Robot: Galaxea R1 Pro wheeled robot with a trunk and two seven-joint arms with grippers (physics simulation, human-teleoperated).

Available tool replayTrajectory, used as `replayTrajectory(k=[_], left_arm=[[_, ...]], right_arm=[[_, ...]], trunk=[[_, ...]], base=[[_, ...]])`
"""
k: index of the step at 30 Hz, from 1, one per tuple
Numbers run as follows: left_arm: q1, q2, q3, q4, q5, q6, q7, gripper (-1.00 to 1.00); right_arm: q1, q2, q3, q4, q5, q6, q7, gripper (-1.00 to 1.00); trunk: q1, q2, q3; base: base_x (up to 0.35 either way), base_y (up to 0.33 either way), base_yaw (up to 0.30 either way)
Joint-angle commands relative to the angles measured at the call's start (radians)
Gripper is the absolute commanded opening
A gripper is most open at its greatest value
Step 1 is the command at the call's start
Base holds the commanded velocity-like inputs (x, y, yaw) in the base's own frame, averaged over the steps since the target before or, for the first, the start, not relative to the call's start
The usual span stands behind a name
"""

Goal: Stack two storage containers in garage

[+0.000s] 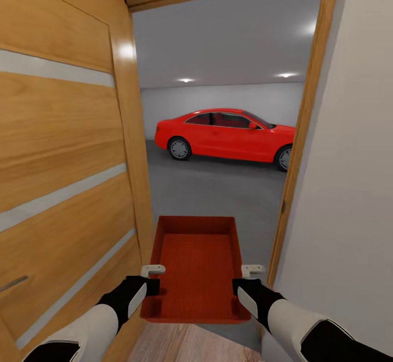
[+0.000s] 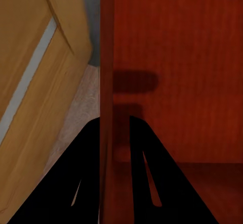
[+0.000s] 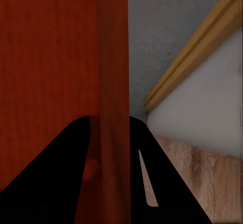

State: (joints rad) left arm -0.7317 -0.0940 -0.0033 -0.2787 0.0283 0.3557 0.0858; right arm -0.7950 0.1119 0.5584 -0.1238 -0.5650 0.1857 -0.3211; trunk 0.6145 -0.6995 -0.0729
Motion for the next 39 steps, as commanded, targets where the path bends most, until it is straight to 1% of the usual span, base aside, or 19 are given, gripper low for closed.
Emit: replayTrajectory(k=[1, 14, 18, 33, 39], left_arm=[[0.000, -0.009, 0.005, 0.000, -0.021, 0.008, 0.011, -1.00], [0.000, -0.009, 0.005, 0.000, -0.021, 0.008, 0.011, -1.00], [0.000, -0.009, 0.005, 0.000, -0.021, 0.008, 0.011, -1.00], [0.000, -0.009, 0.005, 0.000, -0.022, 0.008, 0.011, -1.00], [0.000, -0.009, 0.005, 0.000, -0.023, 0.008, 0.011, -1.00]], right_arm=[[-0.001, 0.003, 0.017, -0.002, 0.024, 0.008, -0.009, -1.00], [-0.001, 0.003, 0.017, -0.002, 0.024, 0.008, -0.009, -1.00], [-0.001, 0.003, 0.017, -0.002, 0.024, 0.008, -0.009, -1.00], [-0.002, 0.003, 0.017, -0.002, 0.024, 0.008, -0.009, -1.00], [-0.001, 0.003, 0.017, -0.002, 0.024, 0.008, -0.009, -1.00]], trunk=[[0.000, -0.001, -0.001], [0.000, -0.001, 0.006], [0.000, -0.001, 0.007], [0.000, -0.001, 0.007], [0.000, -0.001, 0.007]], base=[[0.000, 0.000, -0.231], [0.001, 0.004, -0.232], [0.087, 0.159, -0.188], [0.156, 0.264, -0.011], [0.087, 0.103, 0.000]])
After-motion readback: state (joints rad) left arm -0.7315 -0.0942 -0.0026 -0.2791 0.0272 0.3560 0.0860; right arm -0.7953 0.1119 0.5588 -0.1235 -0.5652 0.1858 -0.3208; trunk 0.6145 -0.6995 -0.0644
